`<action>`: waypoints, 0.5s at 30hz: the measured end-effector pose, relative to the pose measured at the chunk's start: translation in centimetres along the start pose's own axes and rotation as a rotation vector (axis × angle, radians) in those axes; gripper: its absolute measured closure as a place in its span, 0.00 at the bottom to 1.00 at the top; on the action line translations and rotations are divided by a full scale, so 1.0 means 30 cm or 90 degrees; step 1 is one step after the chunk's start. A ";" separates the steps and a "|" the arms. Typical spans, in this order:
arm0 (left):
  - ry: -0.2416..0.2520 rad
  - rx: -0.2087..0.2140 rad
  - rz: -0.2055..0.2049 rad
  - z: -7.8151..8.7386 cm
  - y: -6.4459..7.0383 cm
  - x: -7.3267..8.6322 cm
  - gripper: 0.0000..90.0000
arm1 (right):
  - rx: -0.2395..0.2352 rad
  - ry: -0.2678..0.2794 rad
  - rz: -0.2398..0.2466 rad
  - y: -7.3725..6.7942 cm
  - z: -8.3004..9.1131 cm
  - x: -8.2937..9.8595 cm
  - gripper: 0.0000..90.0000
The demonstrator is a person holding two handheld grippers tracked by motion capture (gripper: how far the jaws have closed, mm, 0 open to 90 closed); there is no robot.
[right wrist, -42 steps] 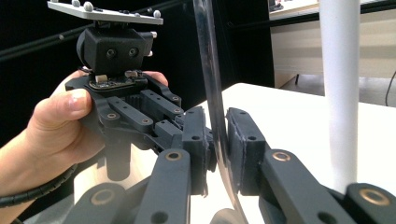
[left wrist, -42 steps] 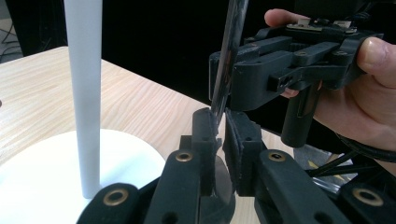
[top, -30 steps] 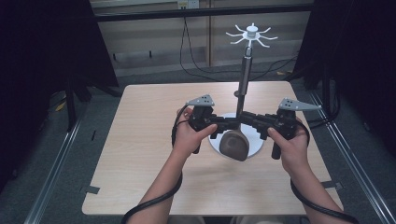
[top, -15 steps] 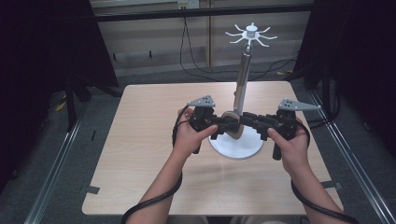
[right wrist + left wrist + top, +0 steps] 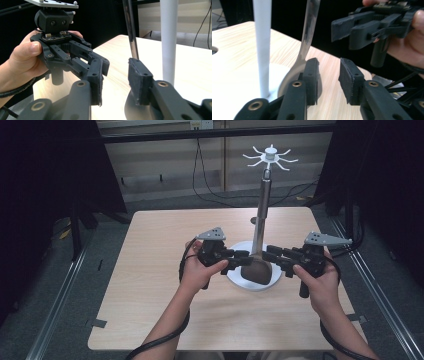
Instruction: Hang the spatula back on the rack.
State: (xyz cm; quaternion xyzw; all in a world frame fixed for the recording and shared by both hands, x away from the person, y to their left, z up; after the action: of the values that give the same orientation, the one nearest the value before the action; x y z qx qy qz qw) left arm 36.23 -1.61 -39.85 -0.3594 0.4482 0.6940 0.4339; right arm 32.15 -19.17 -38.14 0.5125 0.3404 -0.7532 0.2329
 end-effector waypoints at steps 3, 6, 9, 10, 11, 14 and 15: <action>-0.002 -0.010 -0.001 0.011 -0.005 0.015 0.68 | 0.009 -0.002 0.001 0.002 0.006 0.007 0.62; -0.008 -0.019 -0.006 0.017 -0.006 0.028 0.61 | 0.013 -0.002 -0.002 0.006 0.009 0.016 0.56; -0.019 -0.031 -0.015 0.022 -0.003 0.040 0.52 | 0.020 -0.005 -0.008 0.015 0.009 0.030 0.46; -0.023 -0.038 -0.018 0.024 -0.001 0.045 0.51 | 0.022 -0.006 -0.012 0.018 0.009 0.035 0.43; -0.026 -0.045 -0.022 0.027 0.000 0.048 0.48 | 0.023 -0.008 -0.015 0.020 0.009 0.039 0.40; -0.021 -0.054 -0.018 0.037 0.000 0.058 0.40 | 0.030 -0.016 -0.012 0.025 0.007 0.054 0.34; -0.020 -0.058 -0.018 0.040 -0.004 0.062 0.38 | 0.030 -0.019 -0.013 0.025 0.006 0.059 0.33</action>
State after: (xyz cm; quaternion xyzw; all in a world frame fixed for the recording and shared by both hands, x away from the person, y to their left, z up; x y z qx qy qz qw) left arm 35.54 0.05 -41.12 -0.3739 0.4039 0.7134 0.4337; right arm 31.91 -19.82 -39.95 0.5029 0.3240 -0.7711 0.2180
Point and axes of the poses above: each handheld gripper's, and its own axes: z roughly backward along the jaws, x roughly out of its underside, y roughly to its right, the point moved 6 cm from there along -z, roughly forward along the jaws, and after that the axes turned 1 degree about z, right-handed, at the moved point
